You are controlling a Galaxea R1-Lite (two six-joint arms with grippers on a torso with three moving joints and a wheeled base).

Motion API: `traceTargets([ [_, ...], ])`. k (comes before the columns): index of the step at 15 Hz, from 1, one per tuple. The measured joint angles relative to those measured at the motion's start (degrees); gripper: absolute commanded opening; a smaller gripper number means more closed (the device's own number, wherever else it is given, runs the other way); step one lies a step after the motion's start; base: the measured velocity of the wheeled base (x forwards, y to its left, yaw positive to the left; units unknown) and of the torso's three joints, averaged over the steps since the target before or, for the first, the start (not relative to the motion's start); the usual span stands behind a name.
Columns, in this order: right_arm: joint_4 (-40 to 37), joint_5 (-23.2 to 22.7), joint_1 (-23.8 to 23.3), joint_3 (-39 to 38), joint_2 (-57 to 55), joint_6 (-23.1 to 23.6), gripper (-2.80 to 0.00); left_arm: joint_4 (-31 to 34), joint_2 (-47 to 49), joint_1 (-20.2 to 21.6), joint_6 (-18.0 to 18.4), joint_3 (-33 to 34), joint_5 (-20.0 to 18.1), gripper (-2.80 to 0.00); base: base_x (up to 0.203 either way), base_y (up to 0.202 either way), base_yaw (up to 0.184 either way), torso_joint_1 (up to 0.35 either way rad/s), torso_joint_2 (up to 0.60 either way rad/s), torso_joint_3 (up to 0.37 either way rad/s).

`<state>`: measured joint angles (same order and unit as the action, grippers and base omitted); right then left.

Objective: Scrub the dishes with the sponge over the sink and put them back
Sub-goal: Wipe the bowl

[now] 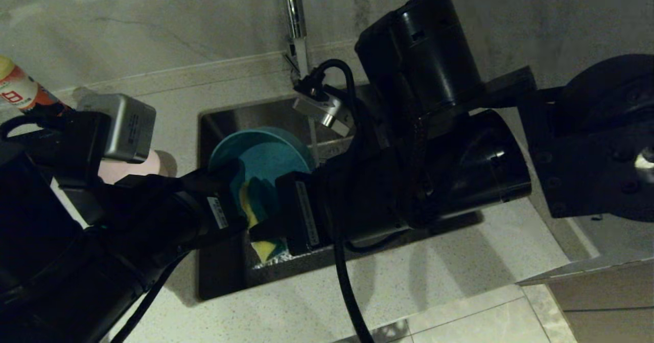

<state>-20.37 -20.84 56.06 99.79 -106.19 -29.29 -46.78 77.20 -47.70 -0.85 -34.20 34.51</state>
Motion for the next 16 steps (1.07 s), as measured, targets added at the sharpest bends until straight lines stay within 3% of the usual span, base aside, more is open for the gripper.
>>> traceTargets([
  [6,-0.6,0.1,-0.1,1.6,-0.9,0.0,-2.8,0.1,-0.6,0.0,0.0,0.0,0.1,-2.8,0.0,0.0,0.0,0.0,0.0,0.0],
  [12,-1.7,0.1,-3.1,1.8,2.4,0.1,-2.8,0.3,-1.8,0.0,-0.1,1.4,0.1,-2.8,0.0,0.0,0.0,0.0,0.0,0.0],
  [16,-2.1,2.5,-3.6,3.4,3.7,0.4,-2.8,0.3,-1.9,0.0,-0.2,2.2,0.0,-2.8,0.0,0.0,0.0,0.0,0.0,0.0],
])
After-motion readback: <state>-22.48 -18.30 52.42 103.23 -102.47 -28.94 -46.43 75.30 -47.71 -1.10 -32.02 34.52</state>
